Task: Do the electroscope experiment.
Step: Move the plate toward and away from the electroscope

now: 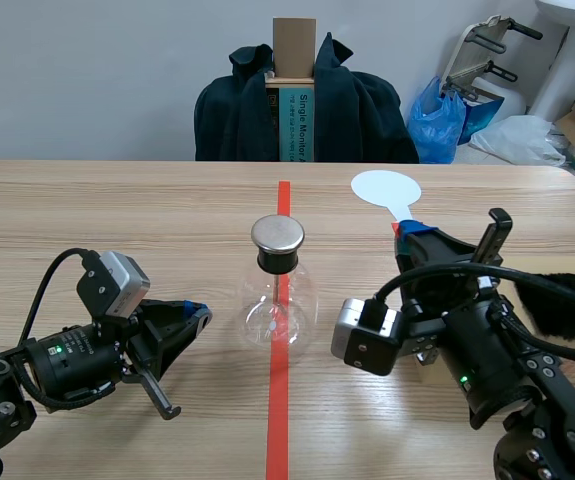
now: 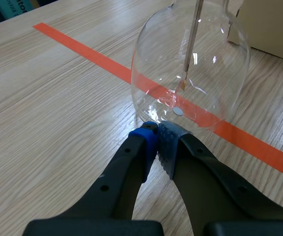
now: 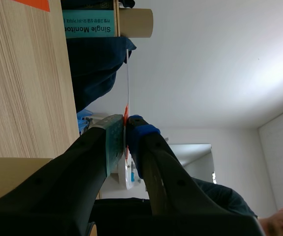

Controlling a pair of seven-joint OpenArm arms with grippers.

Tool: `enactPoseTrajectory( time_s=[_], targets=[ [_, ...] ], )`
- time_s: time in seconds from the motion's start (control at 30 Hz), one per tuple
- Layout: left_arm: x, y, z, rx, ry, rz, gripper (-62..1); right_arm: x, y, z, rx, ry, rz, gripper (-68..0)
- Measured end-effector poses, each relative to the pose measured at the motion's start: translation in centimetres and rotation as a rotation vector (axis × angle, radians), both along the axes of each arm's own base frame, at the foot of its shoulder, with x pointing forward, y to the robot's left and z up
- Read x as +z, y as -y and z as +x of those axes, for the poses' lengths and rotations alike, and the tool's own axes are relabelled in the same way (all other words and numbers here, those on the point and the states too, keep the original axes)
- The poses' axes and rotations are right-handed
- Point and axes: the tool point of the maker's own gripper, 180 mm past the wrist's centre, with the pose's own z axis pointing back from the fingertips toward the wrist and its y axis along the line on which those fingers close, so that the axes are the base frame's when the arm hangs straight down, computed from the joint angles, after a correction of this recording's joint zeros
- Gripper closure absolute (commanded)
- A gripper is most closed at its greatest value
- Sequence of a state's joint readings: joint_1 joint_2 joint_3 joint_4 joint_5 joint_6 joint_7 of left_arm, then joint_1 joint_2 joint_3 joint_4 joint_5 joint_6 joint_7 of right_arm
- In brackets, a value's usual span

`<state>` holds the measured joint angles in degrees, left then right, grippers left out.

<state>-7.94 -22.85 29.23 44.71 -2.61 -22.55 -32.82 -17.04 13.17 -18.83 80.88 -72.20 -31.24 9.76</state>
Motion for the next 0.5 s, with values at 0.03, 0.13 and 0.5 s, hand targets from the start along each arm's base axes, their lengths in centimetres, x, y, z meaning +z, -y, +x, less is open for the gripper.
enactPoseTrajectory(
  time_s=[0.03, 0.13, 0.5],
  targets=[
    [0.0, 0.0, 0.0, 0.000, 0.000, 0.000, -3.2, 0.0, 0.0, 0.0, 0.001, 0.000, 0.000, -0.7],
    [0.0, 0.0, 0.0, 0.000, 0.000, 0.000, -3.2, 0.0, -0.4, -0.2, 0.025, 0.001, -0.001, -0.7],
    [0.0, 0.0, 0.0, 0.000, 0.000, 0.000, -3.2, 0.0, -2.2, -1.0, 0.133, 0.003, -0.005, -0.7]
  ],
)
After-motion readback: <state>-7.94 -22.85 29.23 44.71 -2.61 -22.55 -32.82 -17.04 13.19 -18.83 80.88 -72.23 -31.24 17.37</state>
